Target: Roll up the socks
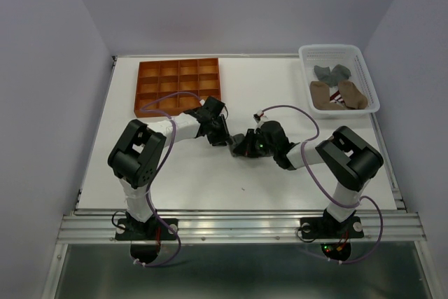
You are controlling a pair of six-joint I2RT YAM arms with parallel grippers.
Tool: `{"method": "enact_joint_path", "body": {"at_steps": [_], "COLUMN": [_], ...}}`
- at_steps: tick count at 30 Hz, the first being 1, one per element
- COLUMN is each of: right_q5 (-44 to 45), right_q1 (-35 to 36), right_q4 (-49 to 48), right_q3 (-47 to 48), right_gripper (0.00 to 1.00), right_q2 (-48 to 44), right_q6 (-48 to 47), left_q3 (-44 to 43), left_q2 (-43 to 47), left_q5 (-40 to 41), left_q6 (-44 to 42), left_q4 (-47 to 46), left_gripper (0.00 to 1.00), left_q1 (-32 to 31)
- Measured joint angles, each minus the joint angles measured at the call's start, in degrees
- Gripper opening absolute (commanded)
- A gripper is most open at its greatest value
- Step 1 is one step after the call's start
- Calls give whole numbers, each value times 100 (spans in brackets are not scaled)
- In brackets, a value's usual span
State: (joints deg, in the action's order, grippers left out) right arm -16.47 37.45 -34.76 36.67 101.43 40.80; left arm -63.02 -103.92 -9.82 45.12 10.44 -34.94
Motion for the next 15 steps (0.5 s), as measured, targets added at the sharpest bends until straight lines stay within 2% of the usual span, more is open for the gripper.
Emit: {"method": "enact_joint_path", "body": {"at_steps": [15], "right_q5": [-15], "right_q1": [0], "right_q4": [0], "right_q3": [0], "right_gripper": [1], "right_q2": [0], "right_q6": [-2], "left_q3": [-127], "left_q2": [-11], "left_q5": [42], "left_q6": [-4], "left_q4": [-81], "left_gripper": [38], "left_q1": [-24]}}
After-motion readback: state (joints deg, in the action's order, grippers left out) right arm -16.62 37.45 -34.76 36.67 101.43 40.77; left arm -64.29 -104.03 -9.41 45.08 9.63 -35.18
